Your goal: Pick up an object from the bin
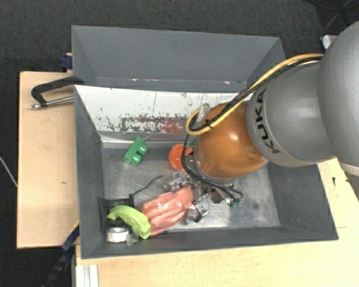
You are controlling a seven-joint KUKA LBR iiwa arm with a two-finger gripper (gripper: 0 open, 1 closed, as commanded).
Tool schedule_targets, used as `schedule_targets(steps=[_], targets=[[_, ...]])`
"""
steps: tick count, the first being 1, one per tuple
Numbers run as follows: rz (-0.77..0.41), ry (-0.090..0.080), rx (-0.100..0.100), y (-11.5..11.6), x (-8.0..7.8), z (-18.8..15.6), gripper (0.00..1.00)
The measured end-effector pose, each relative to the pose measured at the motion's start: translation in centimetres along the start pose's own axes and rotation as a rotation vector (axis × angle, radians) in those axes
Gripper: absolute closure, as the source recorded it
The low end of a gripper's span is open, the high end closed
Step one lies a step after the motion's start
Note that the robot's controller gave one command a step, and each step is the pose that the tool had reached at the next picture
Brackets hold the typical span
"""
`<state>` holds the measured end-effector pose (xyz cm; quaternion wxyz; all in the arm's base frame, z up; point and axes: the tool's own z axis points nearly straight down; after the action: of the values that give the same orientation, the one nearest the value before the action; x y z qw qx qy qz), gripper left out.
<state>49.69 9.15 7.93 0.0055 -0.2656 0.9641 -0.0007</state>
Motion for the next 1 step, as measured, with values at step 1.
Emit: schedule_targets(steps=[1], targets=[[0.001, 0.007, -0.004, 0.1, 0.11, -1.75, 1.0]])
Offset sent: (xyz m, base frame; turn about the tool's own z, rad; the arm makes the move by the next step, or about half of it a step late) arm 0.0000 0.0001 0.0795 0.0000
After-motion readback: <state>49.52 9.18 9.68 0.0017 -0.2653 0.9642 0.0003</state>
